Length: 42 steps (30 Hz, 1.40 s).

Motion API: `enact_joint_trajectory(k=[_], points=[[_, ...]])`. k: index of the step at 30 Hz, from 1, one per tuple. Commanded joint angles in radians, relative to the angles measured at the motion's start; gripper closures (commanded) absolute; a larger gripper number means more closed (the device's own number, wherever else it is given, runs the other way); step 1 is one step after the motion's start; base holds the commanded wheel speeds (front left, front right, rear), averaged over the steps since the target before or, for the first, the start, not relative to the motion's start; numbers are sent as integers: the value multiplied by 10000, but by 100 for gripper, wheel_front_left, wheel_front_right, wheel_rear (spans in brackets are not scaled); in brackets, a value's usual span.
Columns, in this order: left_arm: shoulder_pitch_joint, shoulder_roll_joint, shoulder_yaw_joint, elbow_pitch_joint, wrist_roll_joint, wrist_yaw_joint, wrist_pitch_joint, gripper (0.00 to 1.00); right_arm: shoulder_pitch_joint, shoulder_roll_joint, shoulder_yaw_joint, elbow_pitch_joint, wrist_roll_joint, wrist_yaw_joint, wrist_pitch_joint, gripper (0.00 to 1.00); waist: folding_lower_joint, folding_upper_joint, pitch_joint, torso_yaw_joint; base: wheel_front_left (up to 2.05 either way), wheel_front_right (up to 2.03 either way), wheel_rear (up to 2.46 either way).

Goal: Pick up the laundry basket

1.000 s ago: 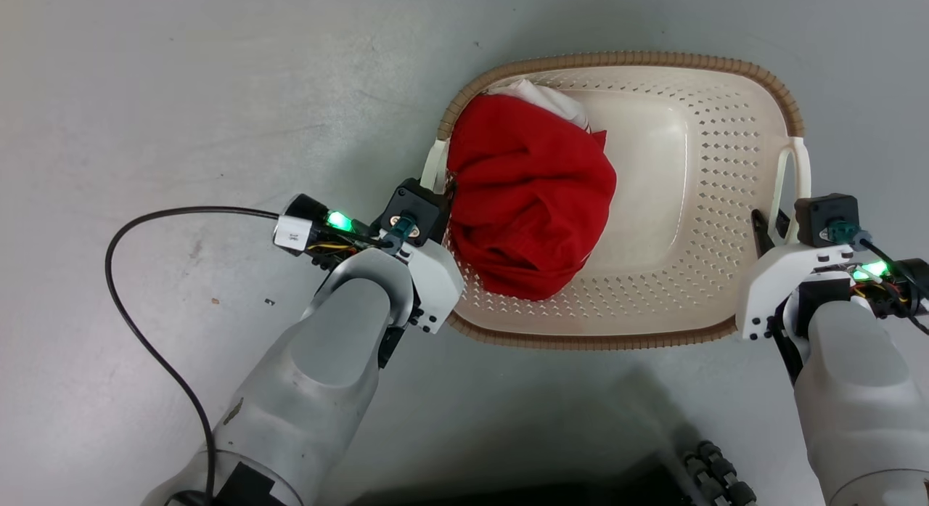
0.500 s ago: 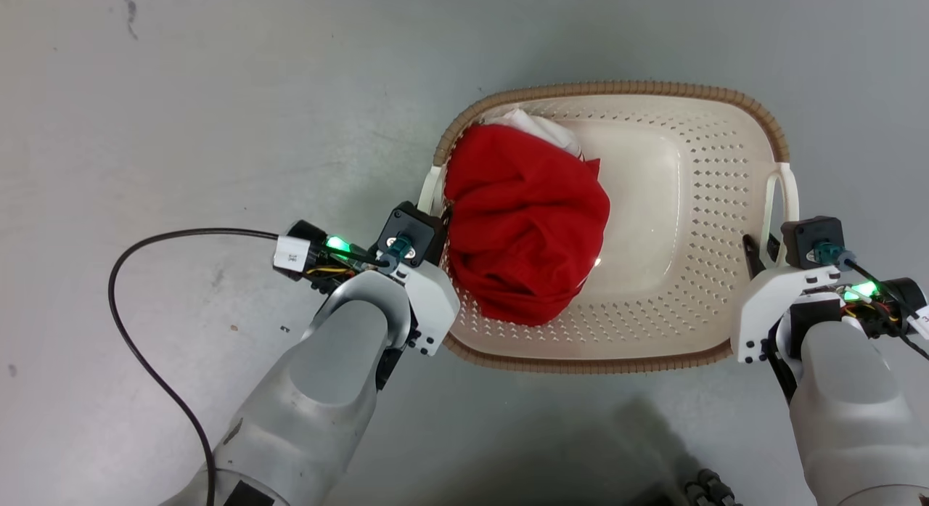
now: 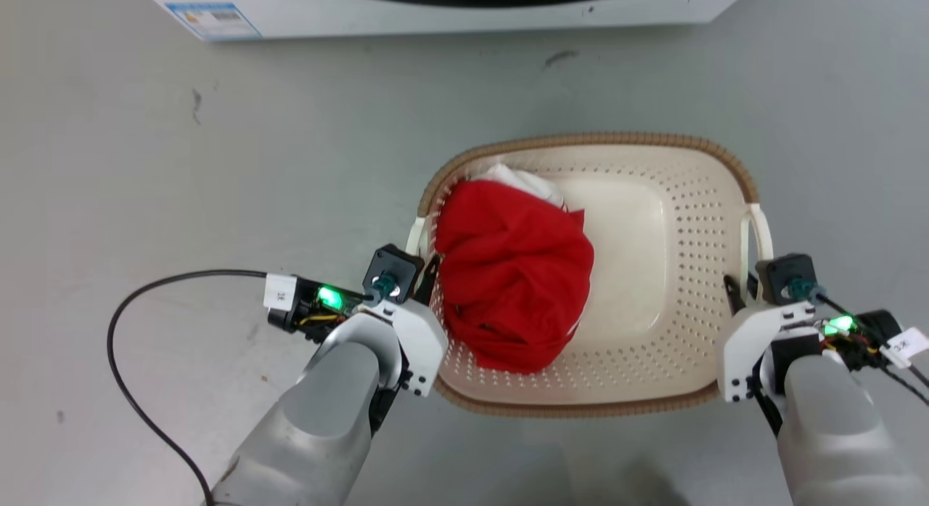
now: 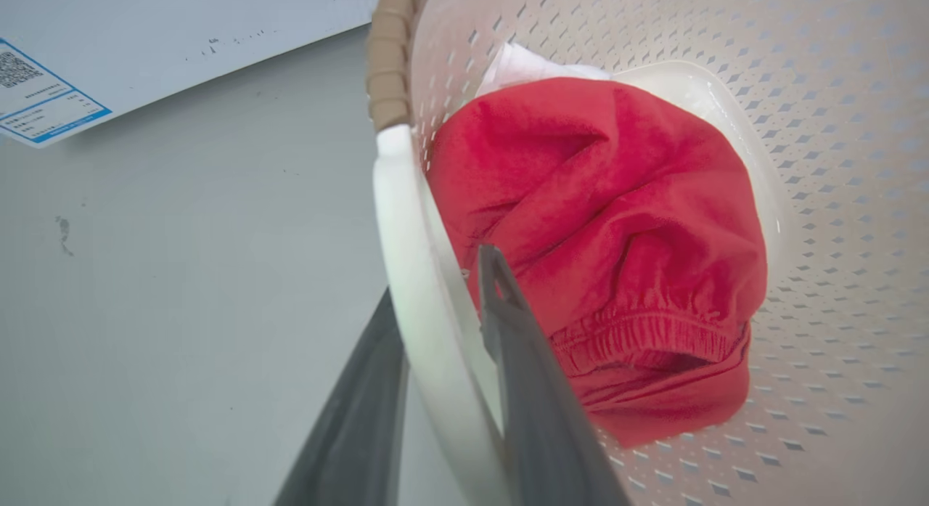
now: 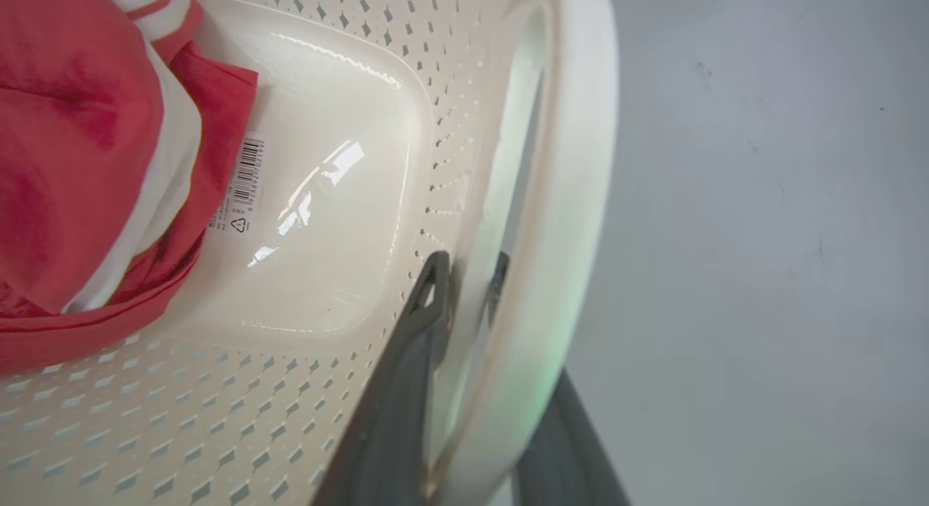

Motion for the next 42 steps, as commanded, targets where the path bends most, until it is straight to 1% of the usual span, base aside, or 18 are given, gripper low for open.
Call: enact_joint_trajectory(k=[1,8,12,21,27,34,38,42], points=[[185,-29,-45,18,-41,-65,-83,100,140,-90,67,-22,56,-76,-17,100,1,0,-513,110,0,0,0],[680,-17,-52,376,-482,-70,-83,100,740,-68,391,258,138,-76,-14,100,1,0,-1613,276,0,0,0],[975,-12,-112,603,-781,-88,-84,100,976,-72,802,384,-47,-73,-16,100,1,0,-2232,386,0,0,0],[1486,-11,-408,1045,-1370,-100,-83,100,1552,-68,1038,728,-84,-65,-17,100,1,0,-3471,637,0,0,0],[1867,0,-707,1483,-1767,-154,-35,100,1967,-66,1521,1070,135,-64,-17,100,1,0,-4471,815,0,0,0],[2247,-2,-1019,1847,-2185,-207,323,100,2546,-61,2550,1220,698,-55,180,100,1,0,-5443,964,0,0,0],[2469,2,-1177,2004,-2334,-273,691,100,3048,-55,3566,1239,1488,-50,601,100,1,0,-6026,1039,0,0,0],[2416,-15,-1262,2126,-2444,-349,1035,100,3099,-39,4711,1231,2446,-47,898,100,1,0,-6300,1061,0,0,0]])
